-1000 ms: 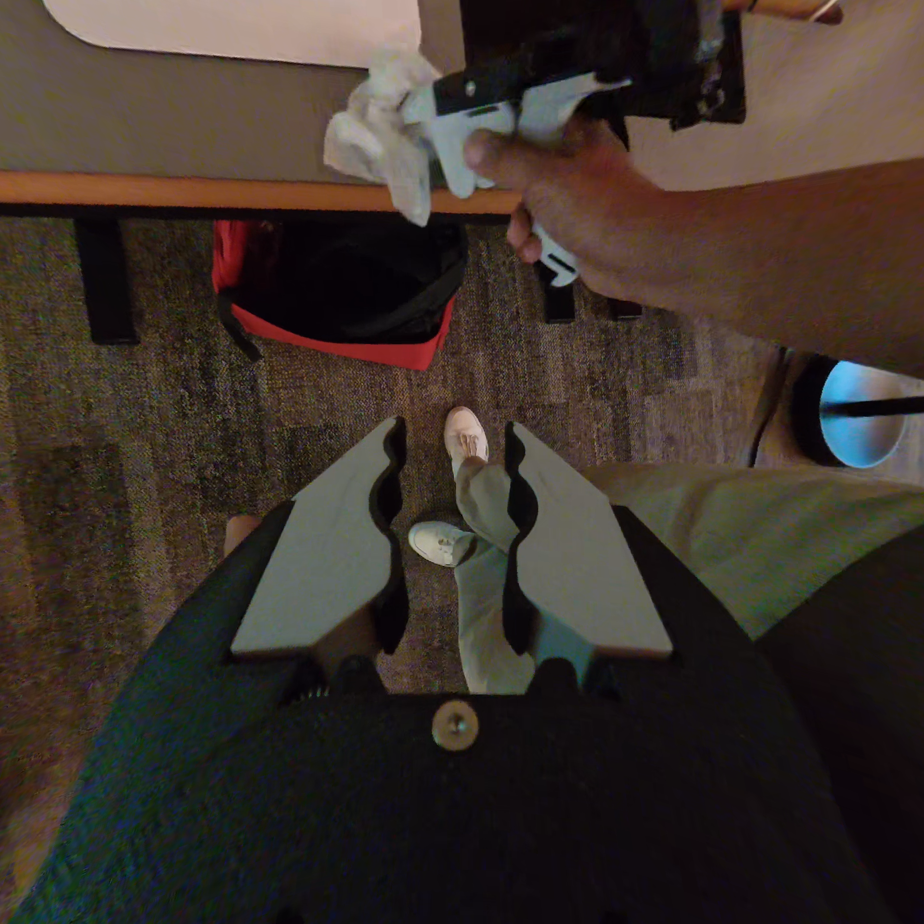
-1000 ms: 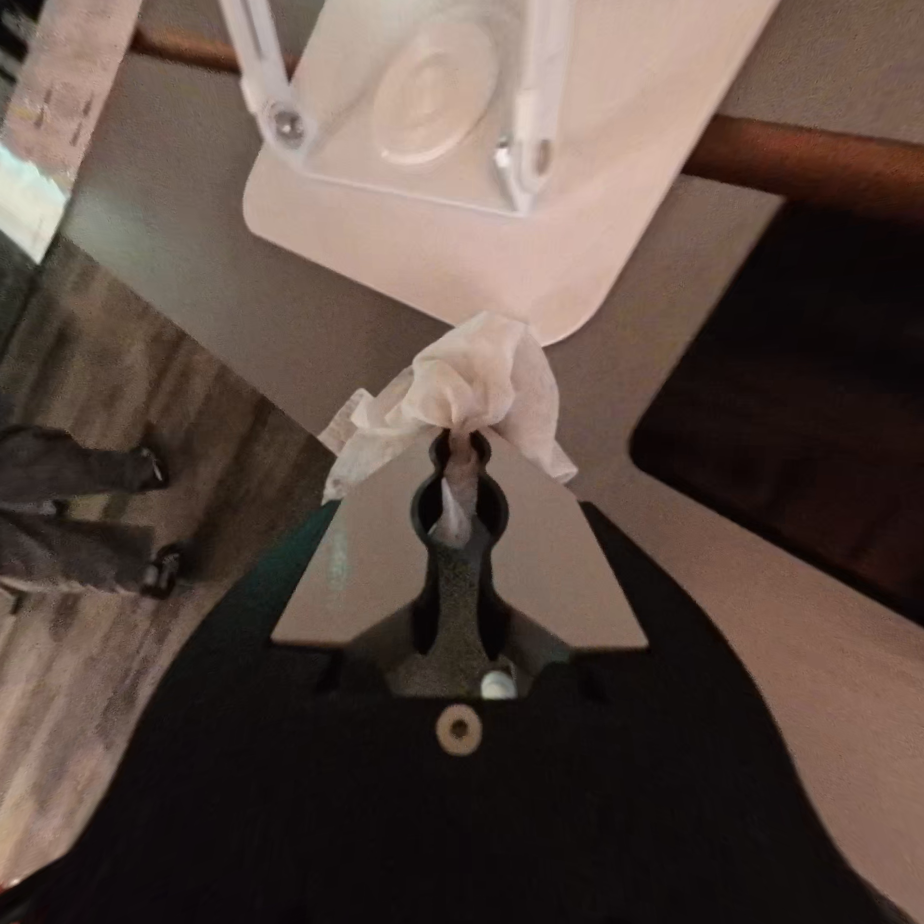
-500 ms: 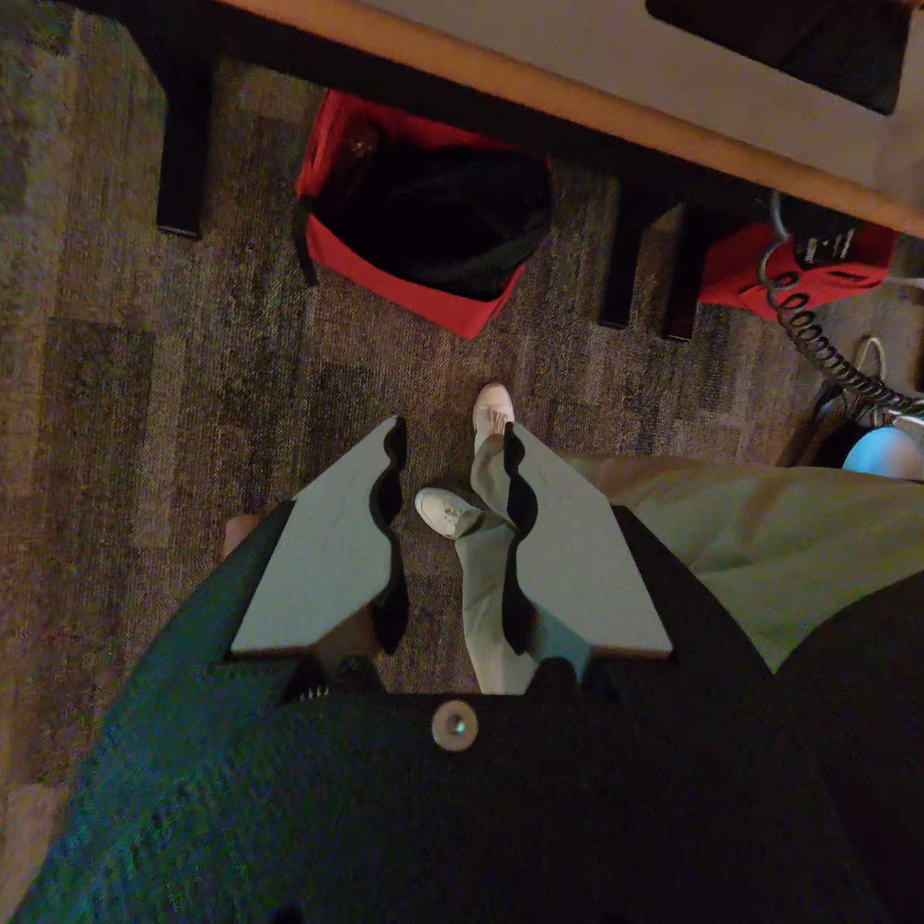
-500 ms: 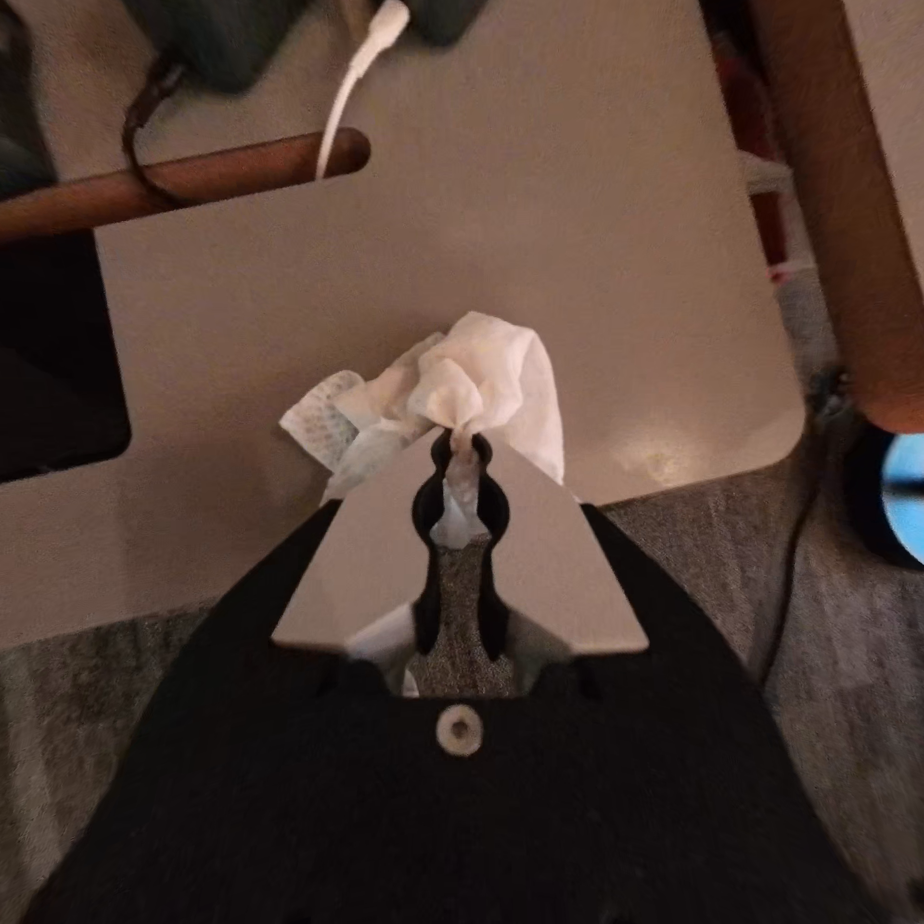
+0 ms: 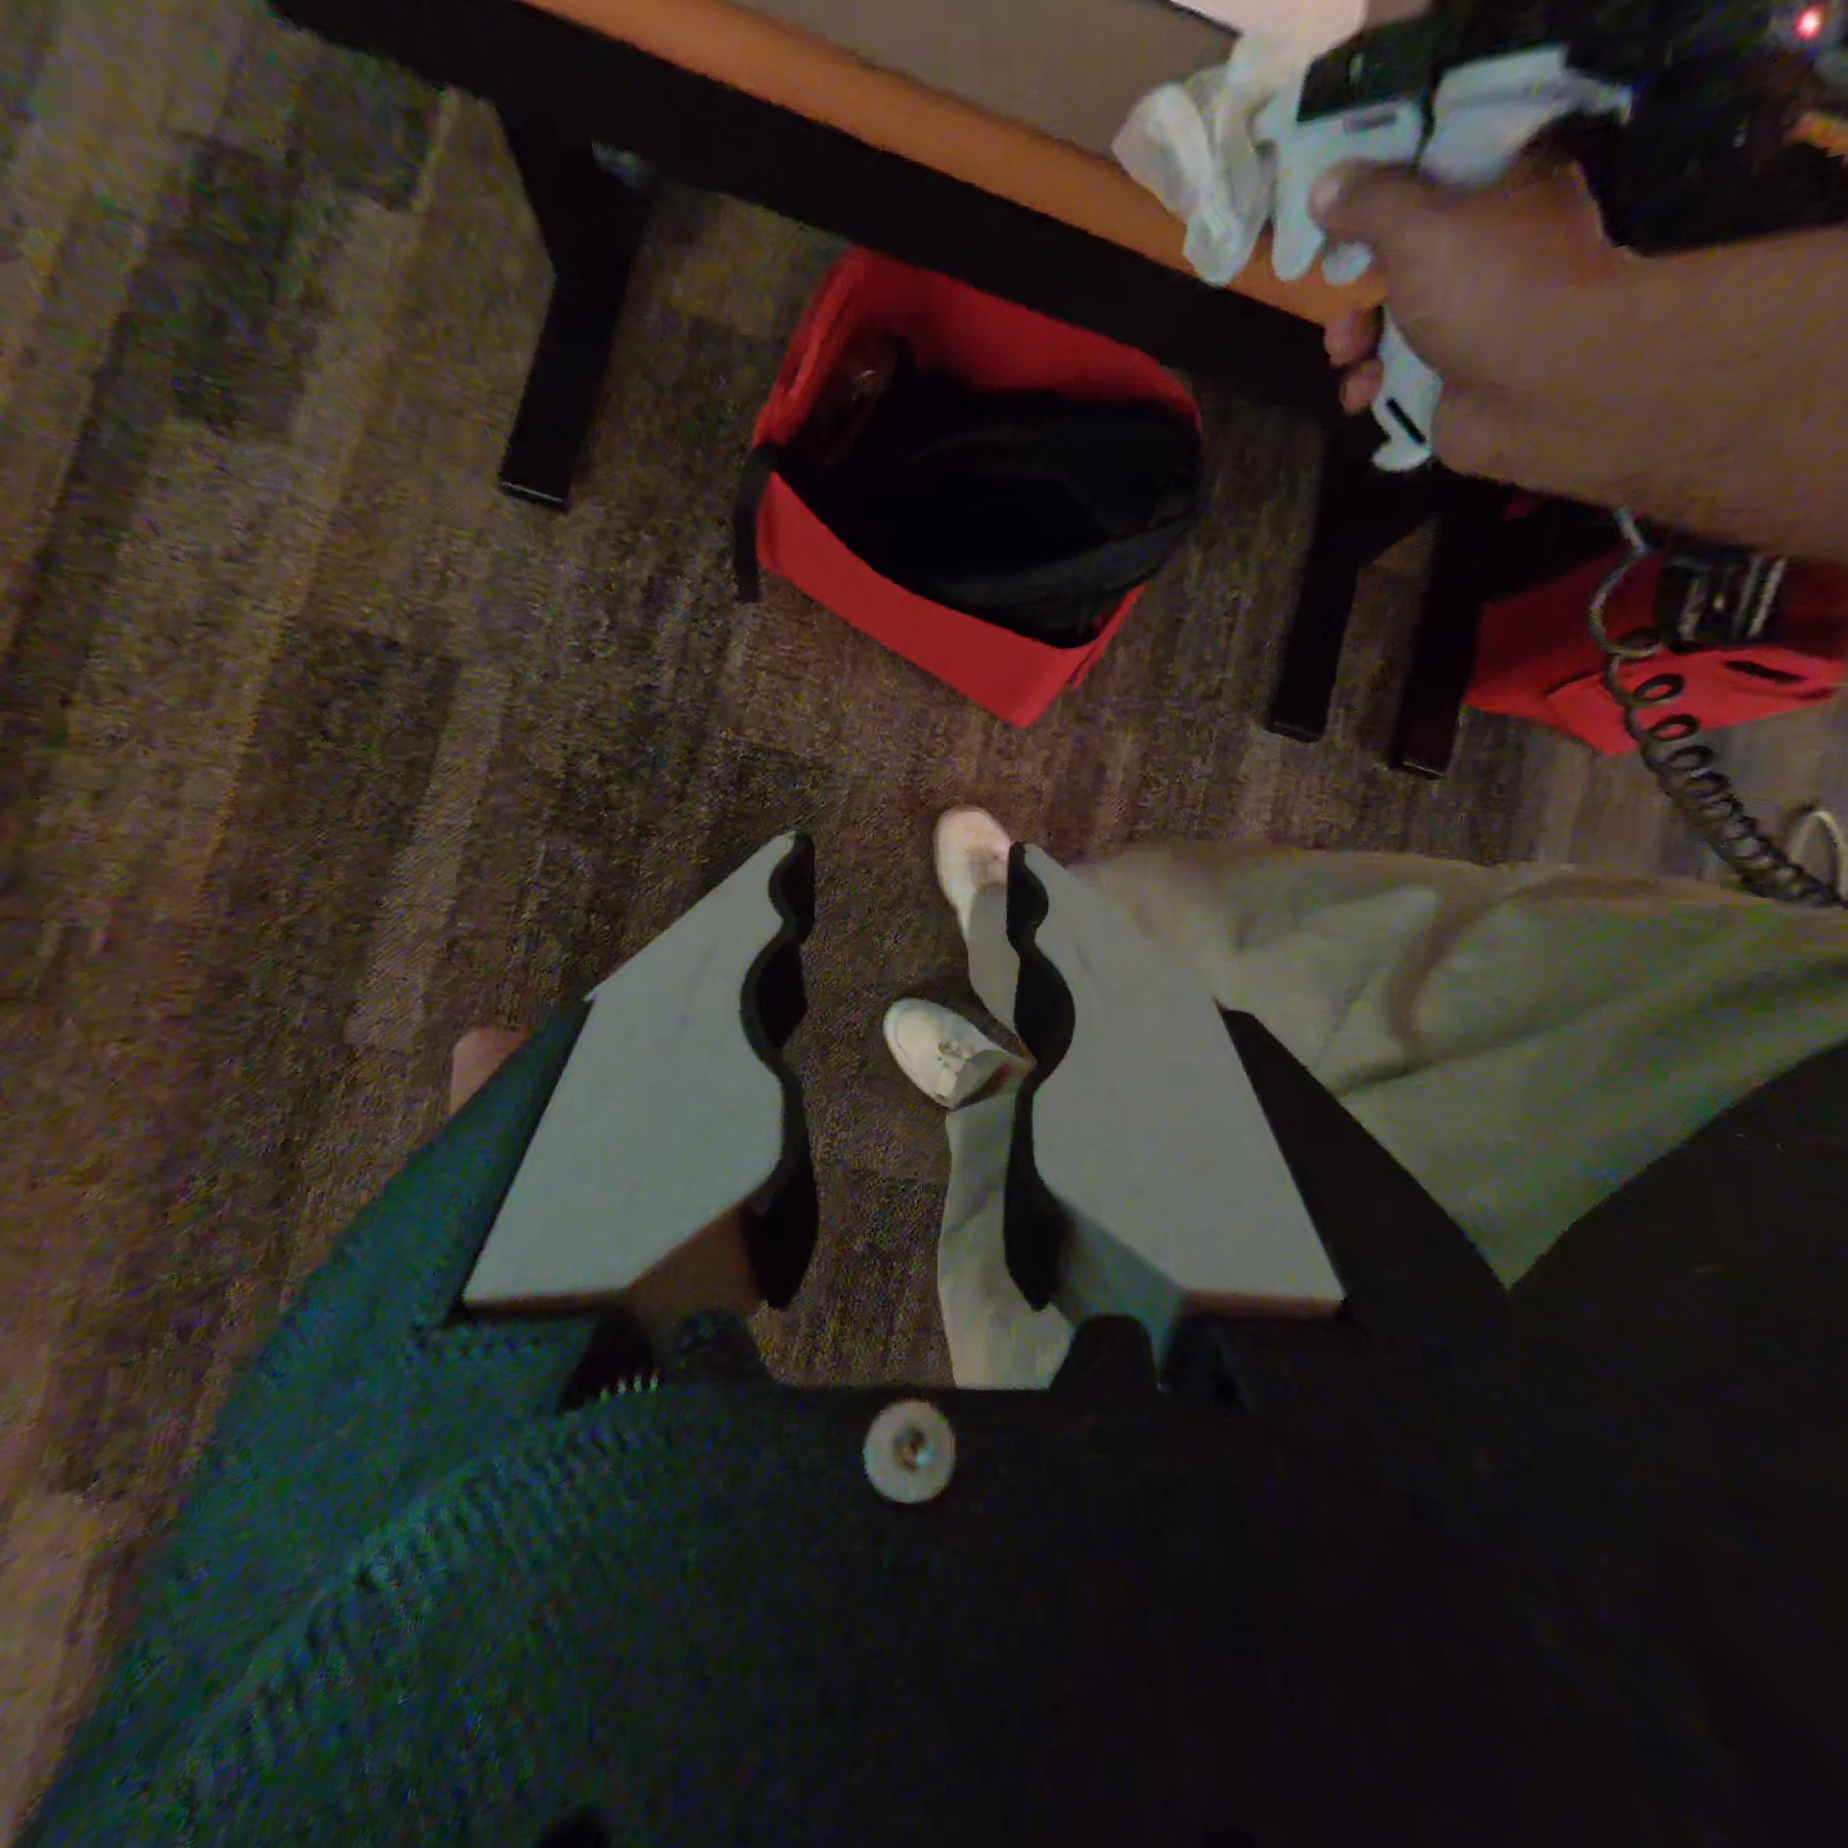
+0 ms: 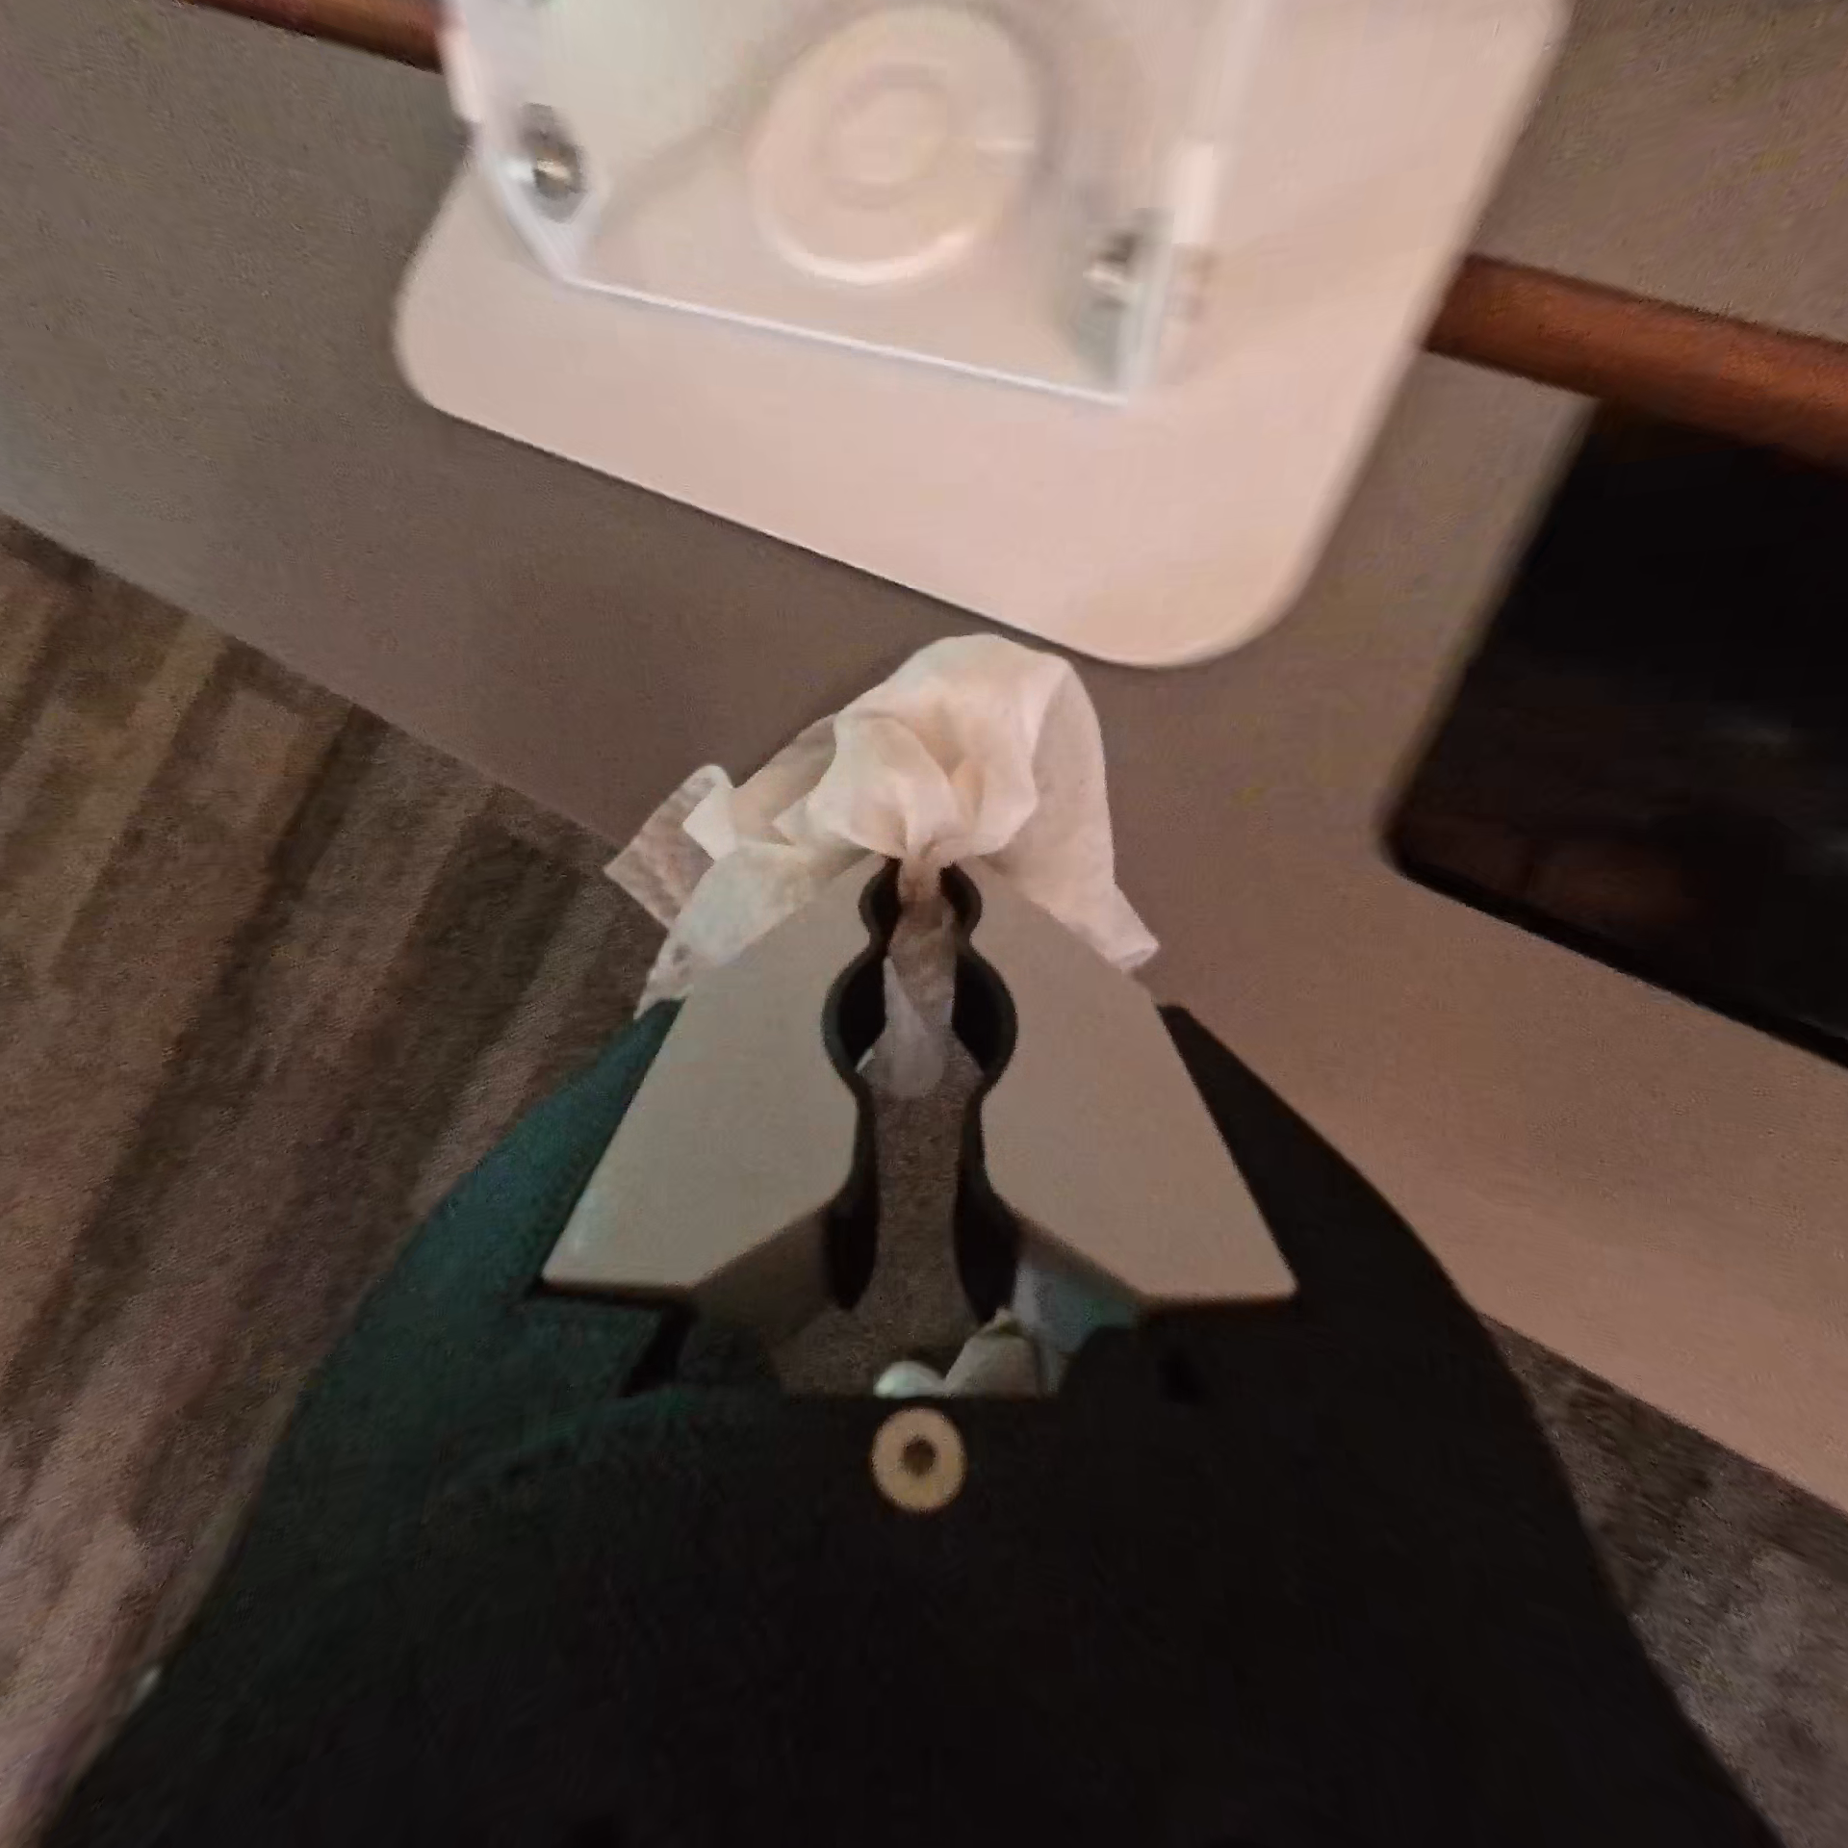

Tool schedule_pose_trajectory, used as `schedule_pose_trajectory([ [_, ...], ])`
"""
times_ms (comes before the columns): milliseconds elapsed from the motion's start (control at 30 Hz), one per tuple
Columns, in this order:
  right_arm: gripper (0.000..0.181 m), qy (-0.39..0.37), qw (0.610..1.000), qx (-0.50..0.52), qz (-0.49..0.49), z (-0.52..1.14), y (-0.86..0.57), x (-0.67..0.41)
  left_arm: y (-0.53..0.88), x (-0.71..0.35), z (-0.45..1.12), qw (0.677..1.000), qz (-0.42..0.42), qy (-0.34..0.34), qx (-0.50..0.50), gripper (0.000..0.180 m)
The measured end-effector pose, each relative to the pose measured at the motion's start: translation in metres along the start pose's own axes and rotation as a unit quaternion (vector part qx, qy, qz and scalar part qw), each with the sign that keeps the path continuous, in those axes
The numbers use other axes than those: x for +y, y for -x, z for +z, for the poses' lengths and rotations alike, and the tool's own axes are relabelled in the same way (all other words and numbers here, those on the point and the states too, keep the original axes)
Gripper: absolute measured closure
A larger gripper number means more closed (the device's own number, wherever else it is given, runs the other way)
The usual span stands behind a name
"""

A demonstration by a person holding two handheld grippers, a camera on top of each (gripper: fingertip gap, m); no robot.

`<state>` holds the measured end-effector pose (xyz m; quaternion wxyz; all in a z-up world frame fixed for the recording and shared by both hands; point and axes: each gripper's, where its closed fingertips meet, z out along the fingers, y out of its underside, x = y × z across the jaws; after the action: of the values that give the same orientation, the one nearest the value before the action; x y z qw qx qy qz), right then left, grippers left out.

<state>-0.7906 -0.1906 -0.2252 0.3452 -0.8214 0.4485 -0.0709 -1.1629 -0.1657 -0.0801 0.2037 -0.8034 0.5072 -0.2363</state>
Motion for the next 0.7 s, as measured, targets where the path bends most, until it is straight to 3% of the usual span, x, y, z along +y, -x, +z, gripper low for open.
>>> schedule_pose_trajectory([
  [333, 0.176, 0.018, 0.993, -0.069, -0.094, 0.077, 0.142, -0.047, 0.098, -0.009, -0.006, 0.991, -0.124, -0.033, -0.047, 0.144],
  [600, 0.175, -0.001, 0.976, -0.095, -0.194, 0.149, 0.232, -0.106, 0.185, -0.088, 0.042, 0.993, -0.110, 0.001, -0.033, 0.142],
  [700, 0.176, -0.003, 0.982, -0.058, -0.178, 0.173, 0.222, -0.138, 0.218, -0.132, 0.053, 0.997, -0.078, 0.008, -0.026, 0.141],
])
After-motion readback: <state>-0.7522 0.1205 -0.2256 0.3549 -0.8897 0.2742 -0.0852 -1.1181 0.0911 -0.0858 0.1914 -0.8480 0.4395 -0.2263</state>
